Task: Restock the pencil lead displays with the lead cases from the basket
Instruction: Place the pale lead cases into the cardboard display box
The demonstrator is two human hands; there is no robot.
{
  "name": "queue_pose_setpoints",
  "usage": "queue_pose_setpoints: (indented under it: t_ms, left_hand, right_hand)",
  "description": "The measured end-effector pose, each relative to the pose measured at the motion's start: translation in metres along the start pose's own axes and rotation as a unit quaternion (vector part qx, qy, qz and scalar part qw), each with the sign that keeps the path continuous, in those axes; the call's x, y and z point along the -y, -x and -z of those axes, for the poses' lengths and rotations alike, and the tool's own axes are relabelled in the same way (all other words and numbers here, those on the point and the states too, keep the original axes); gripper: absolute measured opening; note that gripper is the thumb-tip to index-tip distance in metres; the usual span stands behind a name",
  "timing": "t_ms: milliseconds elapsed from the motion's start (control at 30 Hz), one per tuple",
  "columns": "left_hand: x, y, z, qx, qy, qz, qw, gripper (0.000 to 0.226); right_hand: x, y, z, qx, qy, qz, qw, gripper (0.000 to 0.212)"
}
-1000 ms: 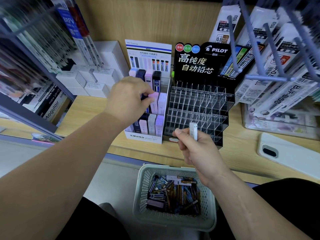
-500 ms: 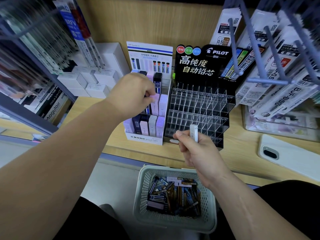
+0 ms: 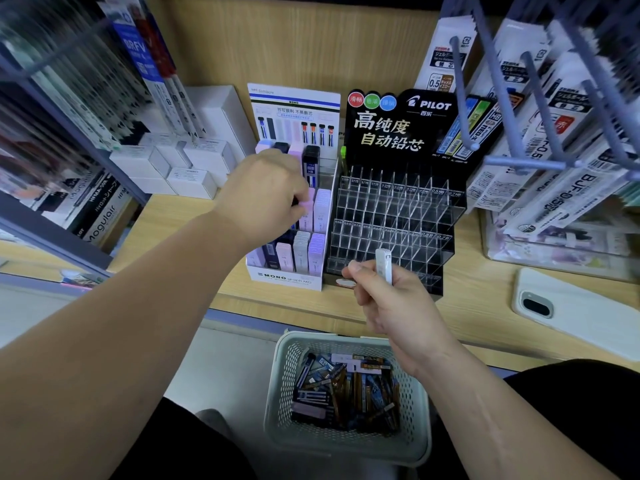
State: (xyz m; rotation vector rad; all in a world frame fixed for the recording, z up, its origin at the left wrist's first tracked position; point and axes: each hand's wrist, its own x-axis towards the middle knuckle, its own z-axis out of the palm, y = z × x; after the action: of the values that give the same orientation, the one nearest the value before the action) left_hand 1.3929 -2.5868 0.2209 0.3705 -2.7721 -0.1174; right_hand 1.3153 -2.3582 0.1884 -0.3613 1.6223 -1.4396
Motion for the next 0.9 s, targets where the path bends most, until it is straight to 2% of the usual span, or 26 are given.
queue_pose_setpoints:
  t_ms: [100,200,300,567,700,900]
  left_hand:
    - [-0.001,0.003,0.0,-0.018,-0.019,0.011,1.0,0.013]
    - [0.0,0.008,0.003,-0.022,-0.011,0.038,0.999,0.026]
    - [-0.002,0.02,0.007,-0.034,-0.001,0.056,0.998,0.028]
    - [-0.007,0.048,0.007,-0.065,-0.002,0.097,0.993,0.016]
    - [-0.008,0.047,0.002,-0.067,0.02,0.102,0.992,0.019]
    - [-0.012,0.052,-0.009,-0.089,0.022,0.136,0.986,0.035]
  right_hand:
    - [0.001,0.003,-0.001,0.018,-0.001,-0.003,1.0,0.033]
    - [0.0,0.003,-0.002,0.046,-0.02,-0.017,0.999,0.047]
    - [-0.001,0.003,-0.002,0.07,-0.02,-0.029,0.997,0.057]
    - [0.004,0.008,-0.012,0.018,-0.004,-0.003,1.0,0.045]
    - [0.01,0.011,-0.013,-0.001,0.026,0.025,0.999,0.024]
    - [0.015,0.016,-0.015,-0.051,0.098,0.025,0.994,0.028]
